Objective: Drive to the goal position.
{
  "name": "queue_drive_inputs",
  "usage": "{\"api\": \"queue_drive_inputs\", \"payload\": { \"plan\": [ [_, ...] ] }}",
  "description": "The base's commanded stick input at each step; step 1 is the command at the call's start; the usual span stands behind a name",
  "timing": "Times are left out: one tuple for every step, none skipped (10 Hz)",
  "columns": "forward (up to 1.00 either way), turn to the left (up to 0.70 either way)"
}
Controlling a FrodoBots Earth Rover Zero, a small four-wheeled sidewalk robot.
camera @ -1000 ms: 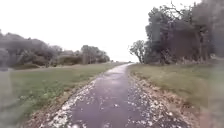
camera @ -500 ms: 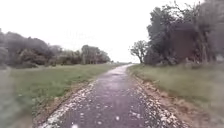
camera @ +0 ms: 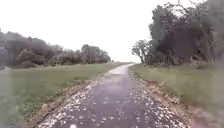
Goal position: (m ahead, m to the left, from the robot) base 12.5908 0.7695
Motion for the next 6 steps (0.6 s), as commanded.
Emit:
{"api": "queue_drive_inputs", "payload": {
  "plan": [
    [0.7,0.0],
    [0.7,0.0],
    [0.7,0.0],
    [0.7,0.0],
    [0.7,0.0],
    [0.7,0.0]
  ]
}}
